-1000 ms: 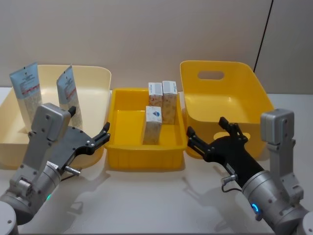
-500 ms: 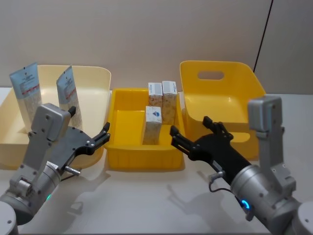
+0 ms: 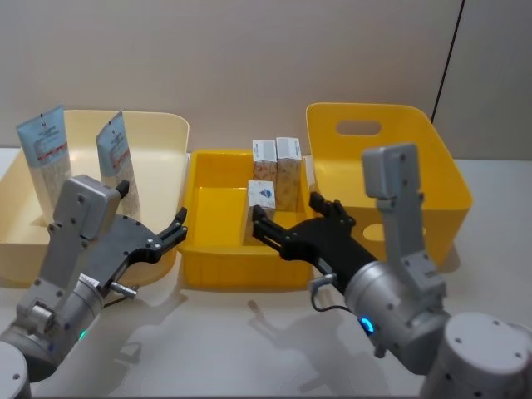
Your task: Bimanual collaborative sorting of washing and personal care products
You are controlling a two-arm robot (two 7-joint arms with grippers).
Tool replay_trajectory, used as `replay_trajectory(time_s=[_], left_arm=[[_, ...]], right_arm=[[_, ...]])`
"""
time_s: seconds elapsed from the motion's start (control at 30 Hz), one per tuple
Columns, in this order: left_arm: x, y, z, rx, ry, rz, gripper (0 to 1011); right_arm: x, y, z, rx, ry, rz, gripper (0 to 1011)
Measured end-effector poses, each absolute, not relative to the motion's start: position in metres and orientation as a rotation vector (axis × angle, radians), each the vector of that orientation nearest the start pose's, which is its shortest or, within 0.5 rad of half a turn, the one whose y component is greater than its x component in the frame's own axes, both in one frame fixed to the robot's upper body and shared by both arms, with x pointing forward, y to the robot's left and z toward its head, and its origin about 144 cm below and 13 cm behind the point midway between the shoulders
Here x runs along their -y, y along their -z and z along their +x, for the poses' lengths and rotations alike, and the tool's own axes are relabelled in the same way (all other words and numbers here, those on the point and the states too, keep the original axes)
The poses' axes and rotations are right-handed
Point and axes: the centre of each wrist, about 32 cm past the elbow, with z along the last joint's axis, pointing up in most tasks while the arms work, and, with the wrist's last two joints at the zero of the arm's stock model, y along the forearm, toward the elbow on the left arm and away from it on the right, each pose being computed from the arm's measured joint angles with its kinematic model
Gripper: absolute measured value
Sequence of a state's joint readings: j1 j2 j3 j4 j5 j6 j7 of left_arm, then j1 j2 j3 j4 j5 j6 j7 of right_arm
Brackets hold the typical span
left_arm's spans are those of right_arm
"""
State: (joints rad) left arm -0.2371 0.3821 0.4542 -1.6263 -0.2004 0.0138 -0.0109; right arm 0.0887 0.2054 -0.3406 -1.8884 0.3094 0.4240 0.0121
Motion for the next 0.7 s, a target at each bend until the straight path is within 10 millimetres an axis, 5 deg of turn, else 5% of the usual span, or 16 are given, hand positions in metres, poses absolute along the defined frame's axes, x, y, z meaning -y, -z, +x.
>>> replay_trajectory(time_s=[0.7], left_arm=[[-0.198,-1.204,0.492,0.268,-1.124,0.061,1003]], right_arm=[[0.131,-1.244,0.472,-0.171,1.173,-0.132,1001]])
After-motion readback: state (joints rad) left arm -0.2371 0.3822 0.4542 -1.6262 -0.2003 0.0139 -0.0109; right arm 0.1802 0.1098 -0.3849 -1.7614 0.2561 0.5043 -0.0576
